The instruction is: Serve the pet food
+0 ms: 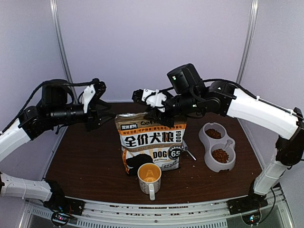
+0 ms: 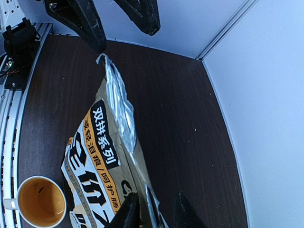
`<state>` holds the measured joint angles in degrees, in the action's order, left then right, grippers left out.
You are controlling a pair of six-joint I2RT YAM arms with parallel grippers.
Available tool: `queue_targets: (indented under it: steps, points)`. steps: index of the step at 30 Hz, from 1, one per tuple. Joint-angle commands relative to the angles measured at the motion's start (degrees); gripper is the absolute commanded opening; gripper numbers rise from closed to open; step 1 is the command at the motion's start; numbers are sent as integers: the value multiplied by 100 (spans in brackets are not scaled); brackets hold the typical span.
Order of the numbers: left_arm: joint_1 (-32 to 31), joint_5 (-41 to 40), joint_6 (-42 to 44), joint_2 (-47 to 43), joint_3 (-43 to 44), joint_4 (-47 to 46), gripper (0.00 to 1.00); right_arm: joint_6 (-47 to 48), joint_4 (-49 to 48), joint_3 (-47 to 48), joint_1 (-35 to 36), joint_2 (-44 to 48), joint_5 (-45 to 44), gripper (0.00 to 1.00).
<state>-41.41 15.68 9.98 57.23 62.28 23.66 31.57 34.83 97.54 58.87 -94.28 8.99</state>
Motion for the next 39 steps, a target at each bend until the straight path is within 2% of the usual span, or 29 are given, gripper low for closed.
queue_targets:
  steps: [1, 13, 16, 18, 20, 29, 34, 39]
  points:
    - [119, 199, -106, -103, -67, -350, 45, -20, -28, 388, 70, -223, 271, 27]
    - [117, 541, -51, 75, -31, -257, 49, 42, 367, 846, 128, -639, 294, 26]
    - [124, 653, 8, 148, -32, -248, 50, 45, 318, 849, 134, -653, 217, 19]
    - [124, 710, 86, 189, -50, -239, 50, 51, 278, 846, 140, -653, 161, 7]
    - [124, 712, 142, 215, -65, -239, 50, 58, 249, 830, 135, -634, 122, 1]
    - [115, 925, 166, 778, 138, -263, 51, 27, -111, 575, 126, -425, 221, 0]
    - [110, 1140, 3, 1058, 197, -455, 36, -9, -245, 499, 125, -382, 327, 0]
    - [112, 1354, -121, 1128, 226, -674, 29, -20, -298, 426, 125, -352, 357, 0]
